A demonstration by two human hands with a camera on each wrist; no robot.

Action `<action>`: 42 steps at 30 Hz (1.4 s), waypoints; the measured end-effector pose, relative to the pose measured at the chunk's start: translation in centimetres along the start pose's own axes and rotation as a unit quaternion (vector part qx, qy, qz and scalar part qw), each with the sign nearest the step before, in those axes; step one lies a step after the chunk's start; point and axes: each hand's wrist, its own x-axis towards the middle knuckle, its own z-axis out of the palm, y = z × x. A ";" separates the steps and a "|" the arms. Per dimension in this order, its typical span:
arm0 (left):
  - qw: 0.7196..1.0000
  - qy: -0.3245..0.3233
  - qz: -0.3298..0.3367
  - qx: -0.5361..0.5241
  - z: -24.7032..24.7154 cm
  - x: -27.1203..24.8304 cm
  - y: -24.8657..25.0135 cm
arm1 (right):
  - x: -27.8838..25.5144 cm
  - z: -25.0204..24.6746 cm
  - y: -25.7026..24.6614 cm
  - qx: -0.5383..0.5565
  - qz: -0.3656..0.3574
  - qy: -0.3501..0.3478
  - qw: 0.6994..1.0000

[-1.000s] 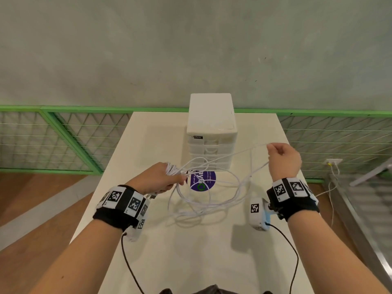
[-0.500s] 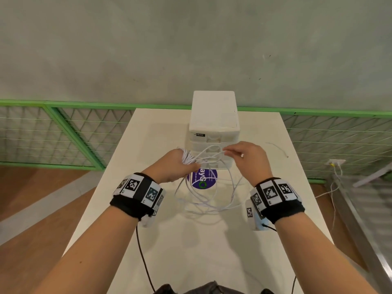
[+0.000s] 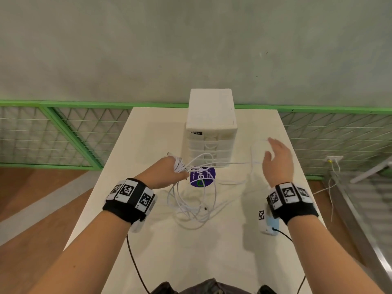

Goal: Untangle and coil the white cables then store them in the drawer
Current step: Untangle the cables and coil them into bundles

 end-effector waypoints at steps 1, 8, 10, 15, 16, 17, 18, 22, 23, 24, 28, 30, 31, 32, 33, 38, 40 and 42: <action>1.000 0.003 0.008 0.016 0.1 0.1 0.3 | -0.4 0.3 -1.3 0.024 -0.099 0.004 0.995; 0.999 0.027 0.039 -0.011 0.0 0.4 1.2 | -2.8 2.4 -6.3 0.048 -0.151 -0.195 0.968; 0.999 0.033 0.035 -0.008 -0.3 0.0 0.5 | -2.0 1.7 -5.2 0.077 -0.092 -0.110 0.987; 0.999 0.051 0.017 -0.006 -1.2 -0.9 -1.6 | 0.8 0.0 -0.3 0.114 0.098 -0.007 0.989; 0.998 0.058 0.016 -0.003 -1.2 -0.9 -1.8 | 0.9 0.1 0.6 0.120 0.132 0.003 0.984; 0.998 0.061 0.018 0.000 -1.1 -0.9 -2.0 | 0.9 0.2 1.4 0.127 0.161 0.009 0.979; 0.998 0.062 0.022 0.002 -1.0 -0.8 -2.0 | 0.7 0.4 2.0 0.130 0.185 0.009 0.974; 0.998 0.062 0.032 0.009 -0.2 -0.6 -1.6 | -0.6 0.8 1.8 -0.021 0.147 -0.001 0.989; 0.997 0.062 0.037 0.013 0.0 -0.5 -1.3 | -1.0 0.9 0.9 -0.036 0.066 0.023 0.997; 0.997 0.060 0.044 0.017 0.3 -0.3 -0.9 | -1.4 1.1 -0.4 -0.015 -0.035 0.044 0.998; 0.996 0.059 0.065 0.025 1.3 0.8 0.3 | -3.6 2.5 -5.5 0.000 -0.262 -0.171 0.950; 0.995 0.060 0.076 0.036 1.5 0.9 0.5 | -4.0 2.9 -6.3 -0.034 -0.223 -0.261 0.939; 0.994 0.060 0.075 0.048 1.6 0.9 0.3 | -4.1 2.8 -6.2 -0.034 -0.203 -0.270 0.941; 0.993 0.058 0.070 0.070 1.7 0.8 -0.1 | -4.0 2.5 -6.1 -0.023 -0.190 -0.269 0.944; 0.992 0.054 0.060 0.097 1.8 0.7 -0.7 | -3.7 2.0 -5.9 -0.012 -0.179 -0.269 0.946; 0.993 0.022 -0.027 0.111 3.0 -0.1 -3.9 | -2.0 -0.1 -5.2 0.018 -0.098 -0.220 0.970; 0.995 0.022 -0.045 0.092 3.3 -0.2 -4.5 | -1.7 -0.3 -5.1 0.055 -0.062 -0.133 0.988; 0.995 0.025 -0.062 0.074 3.2 -0.3 -4.7 | -1.5 -0.7 -4.7 0.107 -0.017 -0.031 0.994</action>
